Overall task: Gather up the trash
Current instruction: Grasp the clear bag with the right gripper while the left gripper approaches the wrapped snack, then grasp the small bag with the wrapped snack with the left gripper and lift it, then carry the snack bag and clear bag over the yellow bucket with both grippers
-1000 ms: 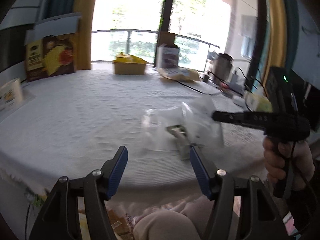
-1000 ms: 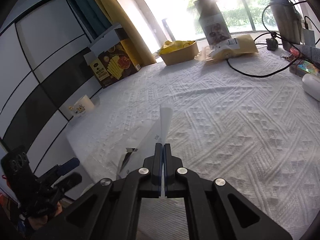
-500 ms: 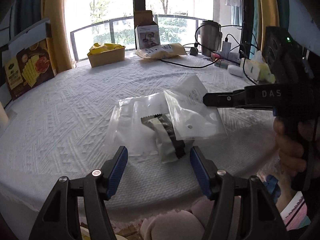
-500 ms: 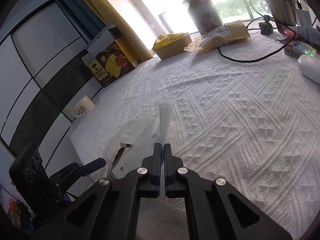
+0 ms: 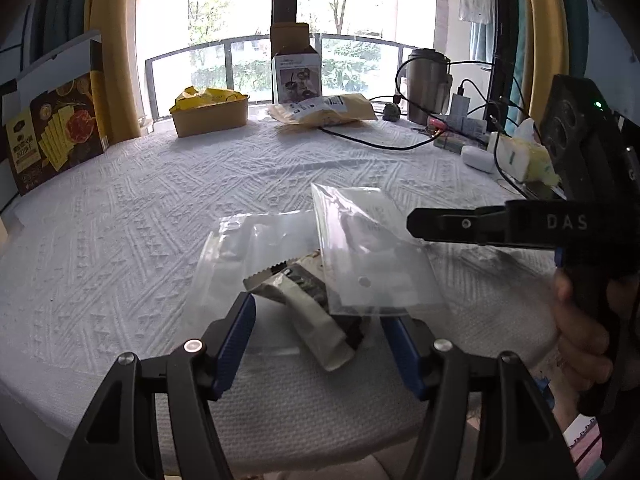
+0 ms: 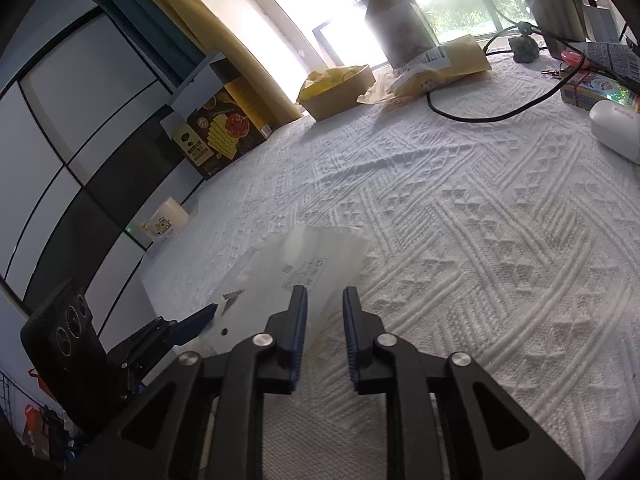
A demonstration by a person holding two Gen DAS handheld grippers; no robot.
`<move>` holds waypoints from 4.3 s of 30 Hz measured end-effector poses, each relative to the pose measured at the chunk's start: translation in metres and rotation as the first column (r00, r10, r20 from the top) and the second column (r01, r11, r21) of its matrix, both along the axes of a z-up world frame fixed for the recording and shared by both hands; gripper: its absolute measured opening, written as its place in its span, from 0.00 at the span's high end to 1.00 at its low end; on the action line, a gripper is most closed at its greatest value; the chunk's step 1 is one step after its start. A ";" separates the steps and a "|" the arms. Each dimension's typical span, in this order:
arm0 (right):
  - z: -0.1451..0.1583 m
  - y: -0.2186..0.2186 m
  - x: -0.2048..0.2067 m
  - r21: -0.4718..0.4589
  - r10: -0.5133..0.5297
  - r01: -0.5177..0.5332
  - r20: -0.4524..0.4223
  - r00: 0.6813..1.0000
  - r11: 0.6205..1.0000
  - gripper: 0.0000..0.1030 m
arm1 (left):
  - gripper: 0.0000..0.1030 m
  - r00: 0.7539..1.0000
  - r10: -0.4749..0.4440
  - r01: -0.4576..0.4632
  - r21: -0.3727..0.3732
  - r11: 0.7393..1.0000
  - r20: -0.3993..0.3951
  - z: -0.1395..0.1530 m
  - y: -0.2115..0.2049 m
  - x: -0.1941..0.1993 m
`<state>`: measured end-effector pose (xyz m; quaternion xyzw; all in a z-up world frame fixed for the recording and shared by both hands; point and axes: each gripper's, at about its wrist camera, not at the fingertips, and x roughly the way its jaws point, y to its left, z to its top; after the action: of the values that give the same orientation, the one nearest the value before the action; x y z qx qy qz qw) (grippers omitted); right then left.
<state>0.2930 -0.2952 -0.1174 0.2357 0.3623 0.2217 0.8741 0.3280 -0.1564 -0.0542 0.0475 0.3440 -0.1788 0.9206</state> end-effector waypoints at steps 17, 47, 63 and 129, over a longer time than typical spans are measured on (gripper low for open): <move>0.005 0.012 0.008 -0.001 0.035 -0.035 -0.007 0.999 0.999 0.53 | 0.74 0.998 0.034 -0.030 -0.074 0.997 0.053 0.004 0.027 0.000; 0.003 0.102 0.020 -0.138 0.152 -0.149 0.014 0.988 0.979 0.93 | 0.75 0.997 0.052 -0.044 -0.134 0.990 0.052 -0.007 0.078 -0.005; 0.036 0.098 -0.002 -0.224 0.081 -0.045 0.154 0.985 0.973 0.99 | 0.75 0.982 0.148 -0.131 -0.147 0.980 0.114 0.018 0.131 -0.033; 0.012 0.353 -0.165 -0.362 0.624 -0.537 0.188 0.759 0.762 0.99 | 0.75 0.809 0.579 -0.562 -0.152 0.813 0.107 0.017 0.311 -0.283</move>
<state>0.1282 0.0579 -0.1051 -0.0546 0.3102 0.4621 0.8290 0.0449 0.1548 -0.0376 -0.0970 0.2626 0.0909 0.9557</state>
